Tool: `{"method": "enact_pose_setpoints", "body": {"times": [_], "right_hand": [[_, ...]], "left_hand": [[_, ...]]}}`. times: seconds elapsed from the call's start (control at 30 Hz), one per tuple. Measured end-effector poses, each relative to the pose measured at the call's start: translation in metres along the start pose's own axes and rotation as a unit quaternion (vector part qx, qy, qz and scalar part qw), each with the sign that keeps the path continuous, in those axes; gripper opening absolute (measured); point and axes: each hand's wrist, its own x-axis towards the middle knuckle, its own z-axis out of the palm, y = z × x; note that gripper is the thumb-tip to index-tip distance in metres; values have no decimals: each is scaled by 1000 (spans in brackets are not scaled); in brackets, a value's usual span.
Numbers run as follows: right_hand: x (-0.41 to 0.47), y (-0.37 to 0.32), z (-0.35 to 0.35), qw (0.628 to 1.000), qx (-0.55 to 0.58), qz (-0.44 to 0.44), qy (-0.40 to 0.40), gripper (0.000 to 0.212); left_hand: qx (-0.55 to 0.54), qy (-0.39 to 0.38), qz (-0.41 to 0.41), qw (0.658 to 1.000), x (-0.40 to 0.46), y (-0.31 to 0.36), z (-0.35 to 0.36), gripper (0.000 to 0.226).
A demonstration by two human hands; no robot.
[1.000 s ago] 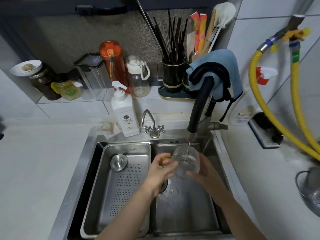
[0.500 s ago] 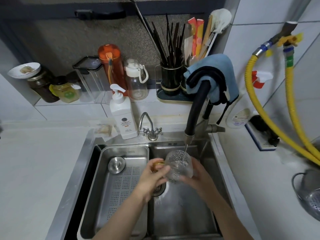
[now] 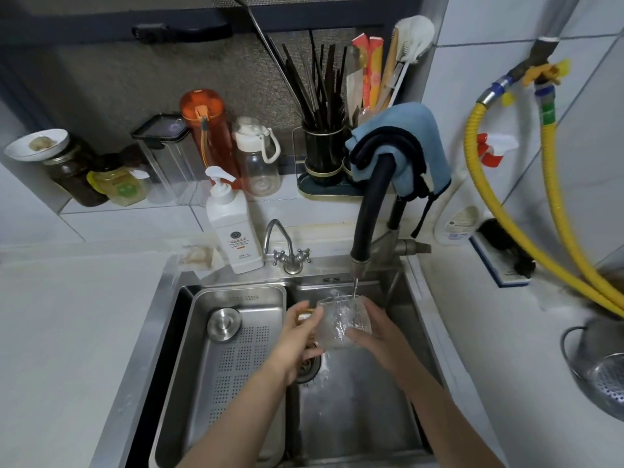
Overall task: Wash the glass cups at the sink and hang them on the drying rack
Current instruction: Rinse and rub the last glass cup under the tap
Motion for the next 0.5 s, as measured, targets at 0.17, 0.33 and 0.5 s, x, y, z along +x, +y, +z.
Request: {"method": "enact_pose_setpoints", "body": {"times": [0.17,0.33,0.5], "right_hand": [[-5,3,-12,998,25,51,8,71],[0,-15,-20,1000,-2,12,-1,43],[-1,-19,-31,999,18,-23,17,46]], "left_hand": [[93,-9,3,996,-1,2,25,39],[66,7,-21,998,2,10,34,48],[102,-41,-24,994,1,25,46,48]]}}
